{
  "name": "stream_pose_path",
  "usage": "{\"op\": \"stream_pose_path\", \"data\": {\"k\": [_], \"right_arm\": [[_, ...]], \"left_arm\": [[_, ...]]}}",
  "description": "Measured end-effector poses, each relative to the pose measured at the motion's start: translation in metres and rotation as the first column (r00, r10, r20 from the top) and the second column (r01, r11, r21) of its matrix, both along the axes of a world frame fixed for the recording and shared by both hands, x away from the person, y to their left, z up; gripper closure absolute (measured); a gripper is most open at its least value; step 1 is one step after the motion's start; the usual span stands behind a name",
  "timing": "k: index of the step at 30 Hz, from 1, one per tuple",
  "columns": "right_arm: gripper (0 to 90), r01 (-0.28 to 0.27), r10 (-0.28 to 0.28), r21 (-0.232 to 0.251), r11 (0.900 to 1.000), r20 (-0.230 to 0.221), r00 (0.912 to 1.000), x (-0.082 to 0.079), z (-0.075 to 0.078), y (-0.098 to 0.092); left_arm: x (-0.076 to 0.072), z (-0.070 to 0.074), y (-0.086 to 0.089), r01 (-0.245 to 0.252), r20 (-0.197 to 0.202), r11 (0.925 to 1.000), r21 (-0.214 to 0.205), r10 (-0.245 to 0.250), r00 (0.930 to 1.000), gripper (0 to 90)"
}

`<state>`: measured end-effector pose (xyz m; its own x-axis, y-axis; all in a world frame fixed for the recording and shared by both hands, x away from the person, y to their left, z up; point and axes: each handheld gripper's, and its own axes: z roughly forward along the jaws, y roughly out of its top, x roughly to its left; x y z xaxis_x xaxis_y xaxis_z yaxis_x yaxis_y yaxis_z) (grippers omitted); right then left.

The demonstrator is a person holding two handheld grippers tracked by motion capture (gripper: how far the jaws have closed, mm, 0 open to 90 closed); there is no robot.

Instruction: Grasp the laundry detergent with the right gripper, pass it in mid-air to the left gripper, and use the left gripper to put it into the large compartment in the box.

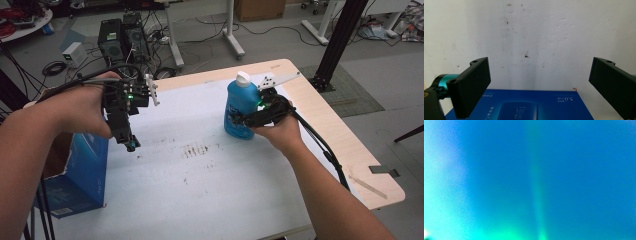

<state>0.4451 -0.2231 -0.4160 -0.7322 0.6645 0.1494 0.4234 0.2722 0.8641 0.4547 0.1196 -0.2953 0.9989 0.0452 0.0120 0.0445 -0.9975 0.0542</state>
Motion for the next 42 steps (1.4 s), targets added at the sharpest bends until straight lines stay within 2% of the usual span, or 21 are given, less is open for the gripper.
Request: {"op": "stream_pose_path", "data": {"k": [11,21,32,36,42], "right_arm": [[36.7,-0.017,0.017,-0.007,0.9998,0.018,0.9997,-0.002,0.0,0.003],[38.9,-0.012,0.013,-0.017,0.9998,0.029,0.9995,-0.002,-0.001,0.003],[45.8,0.0,0.003,-0.043,0.9991,0.072,0.9974,-0.005,-0.001,0.004],[46.5,-0.005,0.008,-0.042,0.9991,0.073,0.9973,-0.006,0.001,0.004],[46.6,-0.035,0.038,-0.034,0.9988,0.089,0.9953,-0.012,0.014,0.001]], "left_arm": [[0.0,0.001,0.001,0.0,0.002,1.0,0.005,0.0,1.0,3.7],[-0.001,0.001,0.001,0.001,0.004,1.0,0.005,-0.001,1.0,3.7],[-0.001,0.001,0.0,-0.003,0.003,1.0,0.005,0.003,1.0,3.7],[-0.003,0.003,0.0,0.0,0.003,1.0,0.004,0.0,1.0,3.7],[-0.005,0.007,-0.001,0.004,0.011,1.0,-0.006,-0.004,0.9999,3.7]]}}
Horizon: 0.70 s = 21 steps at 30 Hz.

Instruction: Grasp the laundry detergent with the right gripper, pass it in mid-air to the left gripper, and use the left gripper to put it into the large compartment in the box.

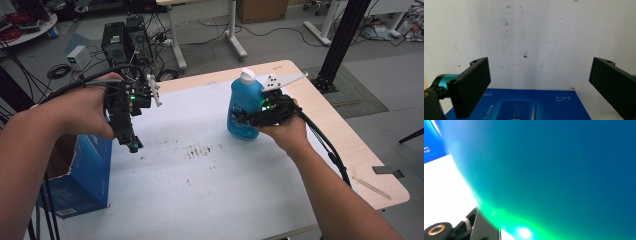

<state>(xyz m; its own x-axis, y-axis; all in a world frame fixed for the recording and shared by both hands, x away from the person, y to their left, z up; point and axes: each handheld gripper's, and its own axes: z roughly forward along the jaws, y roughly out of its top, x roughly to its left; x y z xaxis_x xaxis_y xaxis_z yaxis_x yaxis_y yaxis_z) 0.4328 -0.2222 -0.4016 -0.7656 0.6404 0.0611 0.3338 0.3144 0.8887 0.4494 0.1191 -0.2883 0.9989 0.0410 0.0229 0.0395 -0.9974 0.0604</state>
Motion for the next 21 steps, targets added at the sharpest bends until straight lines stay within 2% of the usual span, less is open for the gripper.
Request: {"op": "stream_pose_path", "data": {"k": [7,13,19,20,21], "right_arm": [[46.5,-0.066,0.066,-0.043,0.9969,0.004,0.9978,-0.009,0.023,0.001],[46.4,-0.135,0.135,-0.058,0.9892,0.002,0.9909,-0.018,0.04,0.01],[46.2,-0.2,0.2,-0.063,0.9778,-0.001,0.9797,-0.025,0.052,0.024],[46.2,-0.238,0.238,-0.075,0.9684,-0.007,0.9712,-0.028,0.056,0.033],[46.2,-0.25,0.25,-0.077,0.9652,-0.008,0.9682,-0.029,0.058,0.036]], "left_arm": [[-0.006,0.01,-0.003,-0.003,0.012,1.0,-0.009,0.003,0.9999,3.7],[-0.012,0.02,-0.006,0.007,0.02,0.9998,-0.02,-0.007,0.9998,3.7],[-0.017,0.027,-0.009,0.016,0.022,0.9995,-0.027,-0.016,0.9996,3.7],[-0.019,0.029,-0.009,0.018,0.017,0.9992,-0.035,-0.018,0.9997,3.7],[-0.02,0.03,-0.01,0.021,0.012,0.999,-0.038,-0.021,0.9997,3.7]]}}
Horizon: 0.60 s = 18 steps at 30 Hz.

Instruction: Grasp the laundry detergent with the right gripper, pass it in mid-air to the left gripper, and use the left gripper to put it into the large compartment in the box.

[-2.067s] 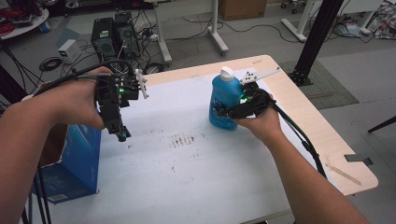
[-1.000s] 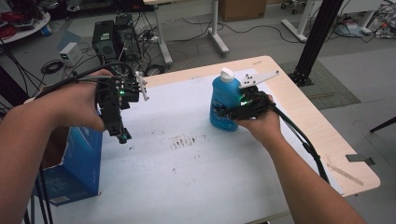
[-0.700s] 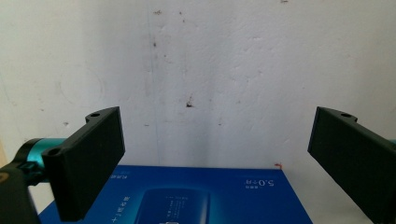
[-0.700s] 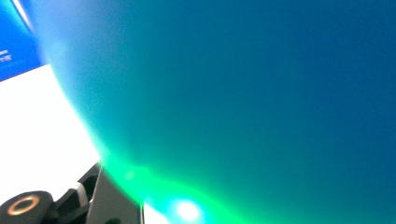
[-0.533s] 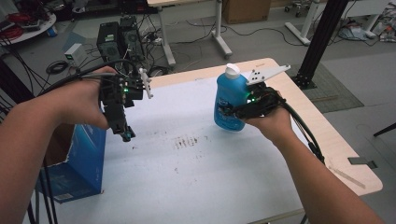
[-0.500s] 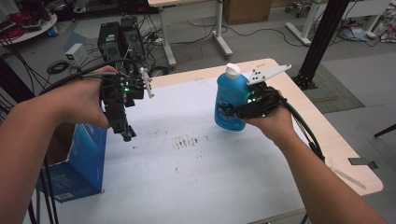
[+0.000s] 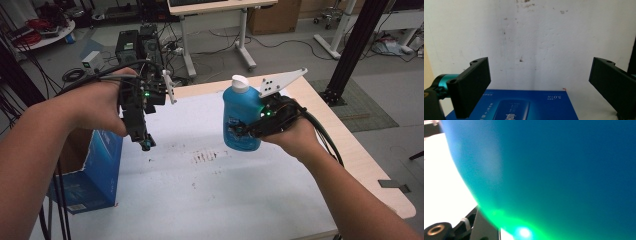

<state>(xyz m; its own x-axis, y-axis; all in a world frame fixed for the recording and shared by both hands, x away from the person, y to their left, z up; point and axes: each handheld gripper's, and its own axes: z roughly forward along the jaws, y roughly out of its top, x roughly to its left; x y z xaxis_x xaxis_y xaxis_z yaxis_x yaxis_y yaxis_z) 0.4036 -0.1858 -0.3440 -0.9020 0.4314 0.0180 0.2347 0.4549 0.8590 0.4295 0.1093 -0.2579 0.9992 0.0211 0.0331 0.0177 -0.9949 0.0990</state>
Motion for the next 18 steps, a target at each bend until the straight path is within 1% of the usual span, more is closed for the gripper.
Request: {"op": "stream_pose_path", "data": {"k": [4,7,8,11,15,18], "right_arm": [[46.2,-0.059,0.059,-0.002,0.9982,-0.01,0.9982,-0.005,0.004,0.015],[46.2,-0.109,0.109,-0.001,0.9941,-0.02,0.9939,-0.009,0.005,0.027],[46.2,-0.131,0.131,-0.001,0.9913,-0.026,0.991,-0.011,0.005,0.032],[46.2,-0.164,0.164,0.001,0.9864,-0.028,0.986,-0.014,0.004,0.042],[46.2,-0.22,0.22,0.011,0.9755,-0.037,0.9748,-0.019,0.003,0.056],[46.2,-0.261,0.261,0.015,0.9653,-0.039,0.9645,-0.023,0.001,0.067]], "left_arm": [[-0.007,0.006,-0.003,0.013,-0.007,0.9999,-0.009,-0.014,0.9999,3.7],[-0.012,0.011,-0.007,0.028,-0.014,0.9994,-0.018,-0.028,0.9995,3.7],[-0.014,0.012,-0.007,0.03,-0.016,0.9993,-0.023,-0.03,0.9994,3.7],[-0.018,0.017,-0.01,0.043,-0.014,0.9986,-0.03,-0.043,0.999,3.7],[-0.024,0.025,-0.013,0.048,-0.026,0.9977,-0.047,-0.05,0.9984,3.7],[-0.029,0.028,-0.016,0.053,-0.033,0.9977,-0.043,-0.054,0.998,3.7]]}}
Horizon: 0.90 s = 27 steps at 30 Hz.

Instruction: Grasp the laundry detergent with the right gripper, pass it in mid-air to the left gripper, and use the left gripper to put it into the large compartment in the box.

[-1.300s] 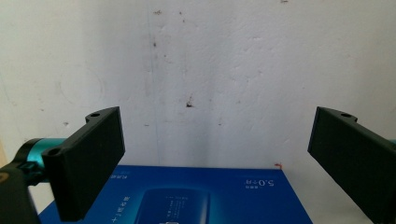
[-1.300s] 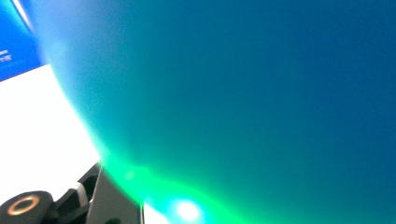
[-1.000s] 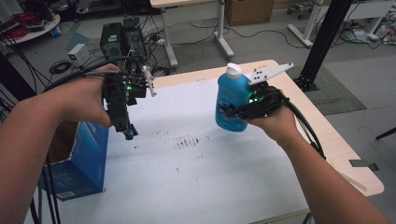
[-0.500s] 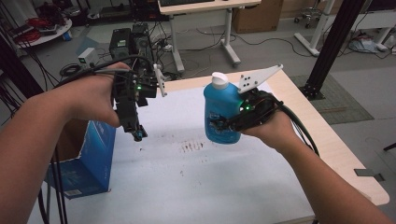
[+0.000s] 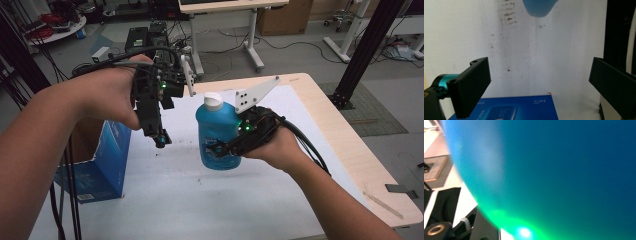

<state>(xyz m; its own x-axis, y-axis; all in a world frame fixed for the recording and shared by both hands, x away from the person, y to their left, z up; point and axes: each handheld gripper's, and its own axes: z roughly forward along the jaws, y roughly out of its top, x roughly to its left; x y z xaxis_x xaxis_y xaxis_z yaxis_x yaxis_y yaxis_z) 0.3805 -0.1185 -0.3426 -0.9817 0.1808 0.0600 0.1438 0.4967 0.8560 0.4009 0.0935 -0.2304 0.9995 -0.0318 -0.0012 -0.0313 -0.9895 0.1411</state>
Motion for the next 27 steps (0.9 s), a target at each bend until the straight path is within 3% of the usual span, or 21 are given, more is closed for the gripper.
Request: {"op": "stream_pose_path", "data": {"k": [14,27], "right_arm": [[46.3,-0.117,0.117,0.014,0.9931,-0.018,0.993,-0.012,-0.006,0.038],[46.3,-0.16,0.16,0.011,0.9871,-0.035,0.9865,-0.016,-0.005,0.064]], "left_arm": [[-0.018,0.006,-0.017,0.025,-0.023,0.9992,0.031,-0.024,0.9994,3.7],[-0.029,0.005,-0.029,0.016,-0.051,0.9973,0.072,-0.012,0.9986,3.7]]}}
